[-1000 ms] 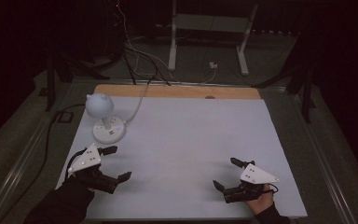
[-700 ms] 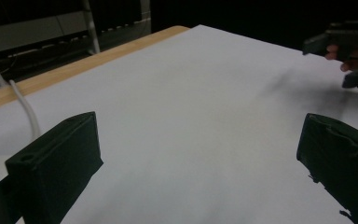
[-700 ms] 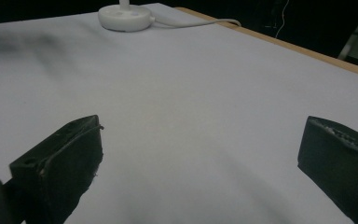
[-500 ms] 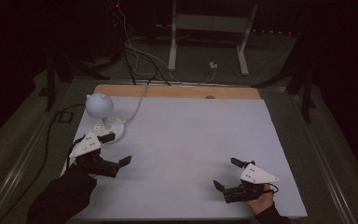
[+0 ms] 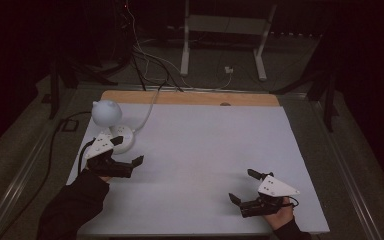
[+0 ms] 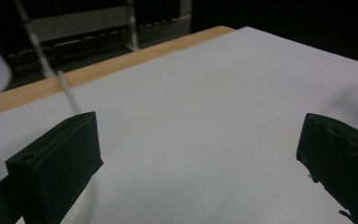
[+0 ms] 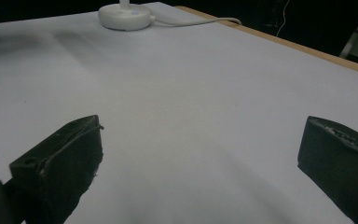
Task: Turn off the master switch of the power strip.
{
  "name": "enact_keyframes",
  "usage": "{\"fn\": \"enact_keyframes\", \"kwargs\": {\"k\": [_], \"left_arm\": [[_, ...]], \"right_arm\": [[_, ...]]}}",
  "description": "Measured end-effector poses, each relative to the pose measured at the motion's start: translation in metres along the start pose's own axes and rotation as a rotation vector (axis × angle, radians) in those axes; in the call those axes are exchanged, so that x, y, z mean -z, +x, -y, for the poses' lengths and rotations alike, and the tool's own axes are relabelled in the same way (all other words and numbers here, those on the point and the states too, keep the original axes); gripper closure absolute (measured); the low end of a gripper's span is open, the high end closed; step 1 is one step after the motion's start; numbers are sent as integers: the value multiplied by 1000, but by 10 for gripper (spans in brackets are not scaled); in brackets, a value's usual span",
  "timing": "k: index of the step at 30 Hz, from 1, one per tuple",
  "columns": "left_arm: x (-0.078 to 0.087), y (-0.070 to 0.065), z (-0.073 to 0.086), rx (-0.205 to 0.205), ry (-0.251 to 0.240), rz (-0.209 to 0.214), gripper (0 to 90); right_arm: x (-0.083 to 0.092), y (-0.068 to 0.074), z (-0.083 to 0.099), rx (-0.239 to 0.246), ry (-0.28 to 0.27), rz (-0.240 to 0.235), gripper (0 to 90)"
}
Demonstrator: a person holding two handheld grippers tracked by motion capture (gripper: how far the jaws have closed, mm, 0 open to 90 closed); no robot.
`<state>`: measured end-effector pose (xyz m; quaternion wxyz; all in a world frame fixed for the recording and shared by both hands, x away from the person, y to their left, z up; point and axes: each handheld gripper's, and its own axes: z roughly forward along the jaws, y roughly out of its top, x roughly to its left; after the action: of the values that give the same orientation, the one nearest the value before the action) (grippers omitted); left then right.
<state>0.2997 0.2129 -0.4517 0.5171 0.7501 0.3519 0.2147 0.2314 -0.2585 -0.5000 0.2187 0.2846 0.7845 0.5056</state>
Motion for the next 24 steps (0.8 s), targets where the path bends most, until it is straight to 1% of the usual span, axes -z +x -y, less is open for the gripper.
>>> {"fn": "enact_keyframes", "kwargs": {"k": [2, 4, 6, 7, 8, 11, 14, 16, 17, 18, 19, 21, 22, 24], "left_arm": [[-2, 3, 0, 17, -9, -7, 3], [-5, 5, 0, 21, -5, -18, 3], [-7, 8, 1, 21, 5, -25, 3], [-10, 9, 1, 23, 22, -44, 3], [-12, 10, 2, 26, 29, -54, 3], [-17, 14, 4, 41, 40, -72, 3], [-20, 18, 6, 34, 34, -92, 3], [-23, 21, 6, 37, 59, -98, 3], [-25, 23, 6, 44, 87, -107, 3], [-27, 24, 7, 45, 101, -105, 4], [-29, 25, 8, 35, 110, -123, 4], [-32, 26, 9, 39, 120, -142, 49], [-32, 27, 9, 42, 118, -156, 49], [-34, 31, 10, 52, 124, -170, 77]], "right_arm": [[0, 0, 0, 6, 5, -1, 0], [0, 0, 0, 5, 3, 0, 0], [0, 0, 0, -1, 2, -1, 0], [0, 0, 0, 0, 4, 0, 0], [0, 0, 0, 2, 7, 0, 0], [0, 0, 0, -1, 4, -1, 0], [-1, 0, 1, 1, 7, -2, 0], [-1, -1, 1, -3, 5, -6, 0], [-1, -1, 1, -6, 5, -7, 0], [-1, -1, 1, -8, 7, -9, 0], [-1, -1, 1, -6, 10, -8, 0], [-1, -1, 1, -7, 9, -8, 0], [-1, -1, 1, -7, 9, -8, 0], [-1, -1, 1, -10, 8, -8, 0]]}}
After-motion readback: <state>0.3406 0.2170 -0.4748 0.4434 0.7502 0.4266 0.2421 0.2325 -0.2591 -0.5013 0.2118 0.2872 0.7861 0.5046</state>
